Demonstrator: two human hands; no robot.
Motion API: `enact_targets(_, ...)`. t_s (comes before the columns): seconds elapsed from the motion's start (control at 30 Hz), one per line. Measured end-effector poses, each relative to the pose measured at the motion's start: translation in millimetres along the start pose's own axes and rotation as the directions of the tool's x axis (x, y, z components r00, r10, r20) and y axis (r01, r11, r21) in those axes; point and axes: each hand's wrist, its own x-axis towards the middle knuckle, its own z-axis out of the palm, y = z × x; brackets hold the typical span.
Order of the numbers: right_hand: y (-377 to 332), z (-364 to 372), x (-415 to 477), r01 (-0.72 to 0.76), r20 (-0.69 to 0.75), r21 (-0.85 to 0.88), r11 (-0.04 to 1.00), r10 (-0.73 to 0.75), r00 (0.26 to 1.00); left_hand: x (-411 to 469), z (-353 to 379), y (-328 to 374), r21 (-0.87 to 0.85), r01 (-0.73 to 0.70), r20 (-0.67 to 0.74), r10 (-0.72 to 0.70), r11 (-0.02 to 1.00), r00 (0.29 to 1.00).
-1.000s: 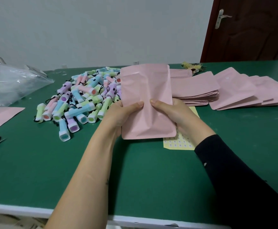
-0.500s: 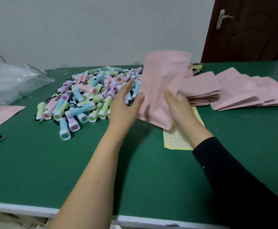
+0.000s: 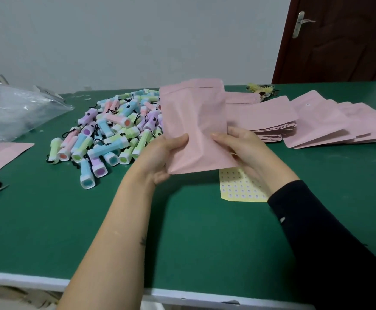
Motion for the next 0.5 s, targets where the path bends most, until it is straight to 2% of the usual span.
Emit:
enact_targets(0.1,1.2,-3.5,2.6,-0.001,-0.008,0.076,0.997,0.002,1.0,0.6,-1.3,-2.0,0.076,-0.012,0.03,0.01,0.997,1.0)
enact_targets(0.27,4.2,2.2,0.6,-0.006,0.068,0.052,0.999,0.002,0.998,2.6,-4.1,-5.7,0.166,0.01,0.002,-0.01,0.986,1.0)
enact_targets(0.33,5.0,4.5,0.2,0.019,0.003,0.01,1.0,-0.019,1.0,3.0,-6.4,-5.7,0.172,0.006,0.024,-0.01,0.985,1.0)
enact_targets(0.43,3.8,3.4,1.4,0.053,-0.142,-0.017,0.998,-0.055,0.988,3.0,-8.7,-6.0,0.211,0.023,0.139,-0.053,0.977,0.989)
enact_targets(0.5,4.4,2.2,1.8,0.073,-0.151,-0.059,0.996,-0.081,0.985,4.9,-8.0,-9.1,0.251,0.029,0.139,-0.066,0.967,0.988)
